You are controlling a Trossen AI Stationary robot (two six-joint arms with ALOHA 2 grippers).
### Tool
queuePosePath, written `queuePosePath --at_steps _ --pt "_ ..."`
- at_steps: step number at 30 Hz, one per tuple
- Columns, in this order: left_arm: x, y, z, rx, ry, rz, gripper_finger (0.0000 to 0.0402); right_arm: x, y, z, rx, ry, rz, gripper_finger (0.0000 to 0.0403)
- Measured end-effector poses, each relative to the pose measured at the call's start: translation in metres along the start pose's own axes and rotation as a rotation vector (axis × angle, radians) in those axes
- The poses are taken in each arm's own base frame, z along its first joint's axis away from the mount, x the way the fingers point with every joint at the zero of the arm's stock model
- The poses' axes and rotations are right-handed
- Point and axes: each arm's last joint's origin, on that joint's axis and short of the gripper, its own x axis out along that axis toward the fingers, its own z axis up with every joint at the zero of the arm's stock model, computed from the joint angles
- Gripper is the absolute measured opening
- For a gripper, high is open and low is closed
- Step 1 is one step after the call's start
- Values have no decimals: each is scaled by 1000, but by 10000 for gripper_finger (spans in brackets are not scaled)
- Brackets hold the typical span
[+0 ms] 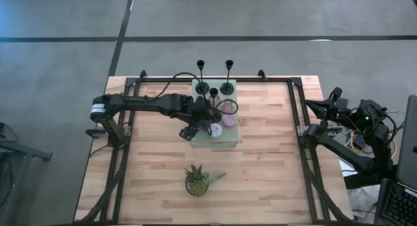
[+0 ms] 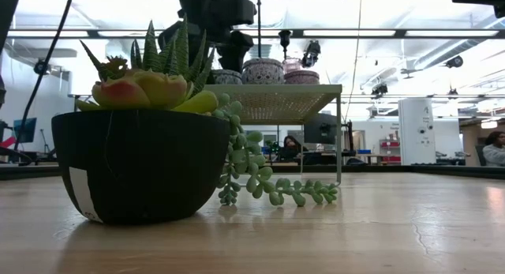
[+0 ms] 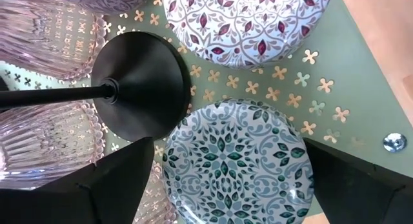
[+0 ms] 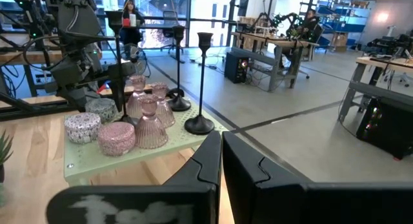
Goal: Pick & Place candle stick holders
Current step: Put the blue scented candle on the shelf, then return to Home Position
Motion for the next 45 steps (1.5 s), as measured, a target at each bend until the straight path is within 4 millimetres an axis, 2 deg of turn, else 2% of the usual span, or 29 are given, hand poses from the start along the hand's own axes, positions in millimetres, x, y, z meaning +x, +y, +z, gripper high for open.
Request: queuePosePath --at_steps 23,45 --pt "-9 -3 -1 -2 18 40 384 0 0 0 0 0 0 8" --pt "-18 -12 6 17 6 56 384 0 0 0 0 0 0 8"
